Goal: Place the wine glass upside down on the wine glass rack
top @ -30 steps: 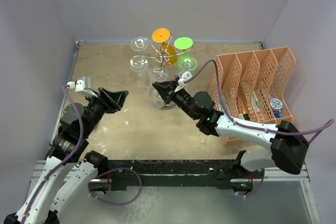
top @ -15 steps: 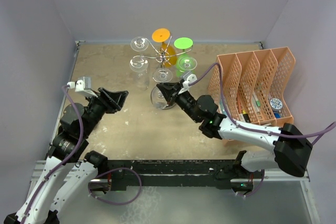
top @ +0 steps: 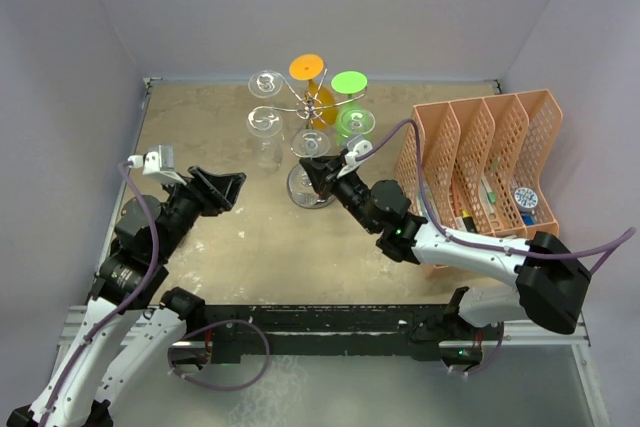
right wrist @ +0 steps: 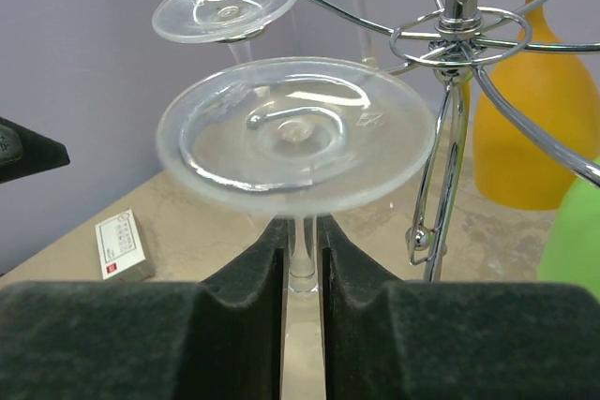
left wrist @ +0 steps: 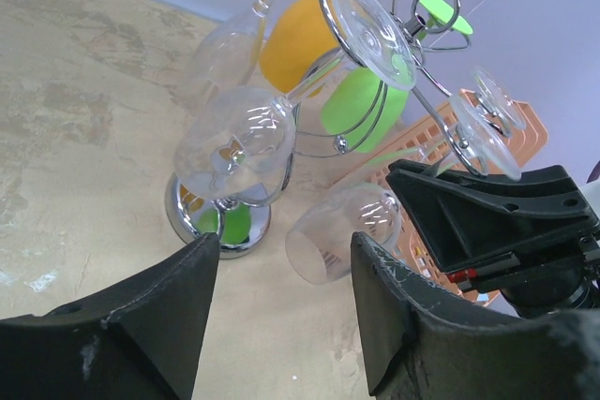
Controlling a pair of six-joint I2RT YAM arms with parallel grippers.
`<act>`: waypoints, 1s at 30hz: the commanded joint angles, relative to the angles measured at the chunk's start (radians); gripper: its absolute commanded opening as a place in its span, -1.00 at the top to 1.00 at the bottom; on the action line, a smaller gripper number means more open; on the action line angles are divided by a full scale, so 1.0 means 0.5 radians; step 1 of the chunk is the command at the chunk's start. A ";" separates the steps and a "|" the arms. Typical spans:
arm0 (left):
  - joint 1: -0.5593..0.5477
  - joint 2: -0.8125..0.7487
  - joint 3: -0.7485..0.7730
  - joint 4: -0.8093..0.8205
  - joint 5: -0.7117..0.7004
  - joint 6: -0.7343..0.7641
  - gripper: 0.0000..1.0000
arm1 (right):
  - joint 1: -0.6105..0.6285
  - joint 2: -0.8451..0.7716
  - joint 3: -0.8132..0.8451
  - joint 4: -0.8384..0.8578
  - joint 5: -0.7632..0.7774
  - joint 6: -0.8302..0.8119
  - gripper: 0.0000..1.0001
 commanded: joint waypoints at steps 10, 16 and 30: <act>0.001 0.014 0.098 -0.007 -0.007 0.040 -0.18 | 0.001 -0.041 0.064 0.121 0.038 0.023 0.20; 0.002 0.017 0.131 -0.061 -0.043 0.063 -0.30 | 0.001 -0.126 0.013 0.104 0.040 0.069 -0.07; 0.002 0.063 0.175 -0.187 -0.178 0.092 -0.42 | 0.001 -0.591 -0.345 -0.002 -0.073 0.163 -0.36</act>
